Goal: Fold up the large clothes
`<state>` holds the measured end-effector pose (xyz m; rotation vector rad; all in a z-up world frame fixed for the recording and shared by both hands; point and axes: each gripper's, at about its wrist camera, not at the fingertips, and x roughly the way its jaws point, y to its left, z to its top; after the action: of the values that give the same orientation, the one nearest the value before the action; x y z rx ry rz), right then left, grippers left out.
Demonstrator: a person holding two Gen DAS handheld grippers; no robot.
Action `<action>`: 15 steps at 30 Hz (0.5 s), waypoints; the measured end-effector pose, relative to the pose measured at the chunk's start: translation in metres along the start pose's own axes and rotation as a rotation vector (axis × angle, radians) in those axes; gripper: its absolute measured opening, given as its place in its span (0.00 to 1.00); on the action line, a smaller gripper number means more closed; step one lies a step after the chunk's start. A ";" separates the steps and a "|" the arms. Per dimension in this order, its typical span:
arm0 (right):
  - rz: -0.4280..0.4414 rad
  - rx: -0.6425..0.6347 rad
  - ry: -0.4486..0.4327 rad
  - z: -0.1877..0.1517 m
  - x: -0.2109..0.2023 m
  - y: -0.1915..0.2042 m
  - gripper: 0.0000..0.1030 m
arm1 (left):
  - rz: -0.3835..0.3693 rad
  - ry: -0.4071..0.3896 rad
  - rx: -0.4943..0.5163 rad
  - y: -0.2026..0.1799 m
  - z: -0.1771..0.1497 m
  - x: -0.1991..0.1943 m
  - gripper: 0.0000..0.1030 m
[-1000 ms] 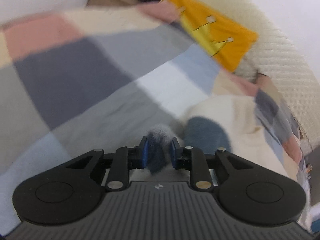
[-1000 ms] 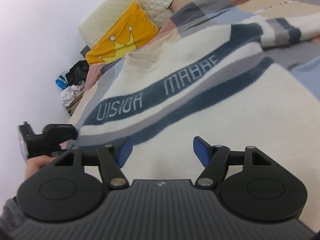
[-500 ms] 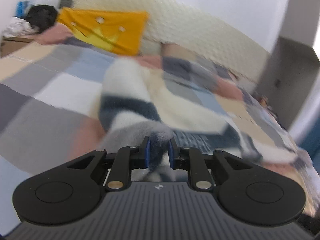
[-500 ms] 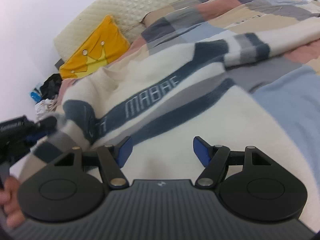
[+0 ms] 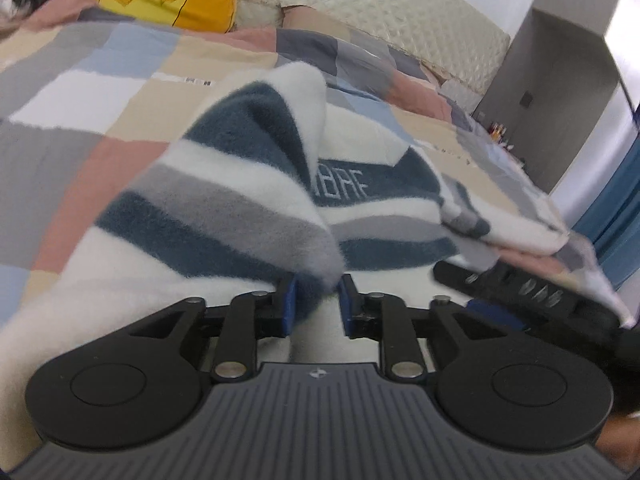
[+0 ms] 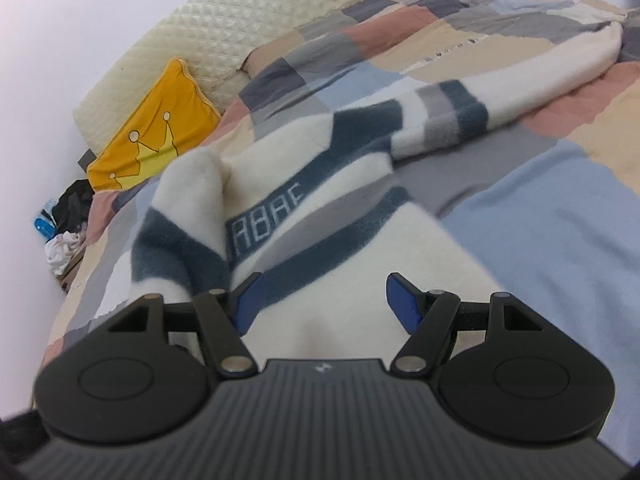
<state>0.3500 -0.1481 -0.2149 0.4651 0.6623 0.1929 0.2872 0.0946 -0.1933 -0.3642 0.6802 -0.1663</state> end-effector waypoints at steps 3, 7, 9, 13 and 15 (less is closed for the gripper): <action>0.007 -0.037 0.014 -0.003 0.003 0.006 0.68 | -0.027 0.004 -0.049 0.001 0.007 -0.018 0.48; 0.020 -0.056 0.029 -0.006 0.005 0.012 0.68 | -0.056 -0.020 -0.153 0.015 0.010 -0.061 0.49; 0.023 -0.069 0.034 -0.008 0.004 0.015 0.68 | -0.046 -0.046 -0.194 0.025 0.009 -0.085 0.49; 0.029 -0.098 0.035 -0.010 0.000 0.020 0.68 | 0.000 -0.104 -0.259 0.047 0.002 -0.131 0.54; 0.033 -0.103 0.037 -0.012 -0.003 0.022 0.68 | 0.032 -0.129 -0.308 0.059 -0.007 -0.152 0.55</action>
<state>0.3397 -0.1260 -0.2110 0.3744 0.6783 0.2659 0.1682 0.1875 -0.1325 -0.6536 0.5842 -0.0062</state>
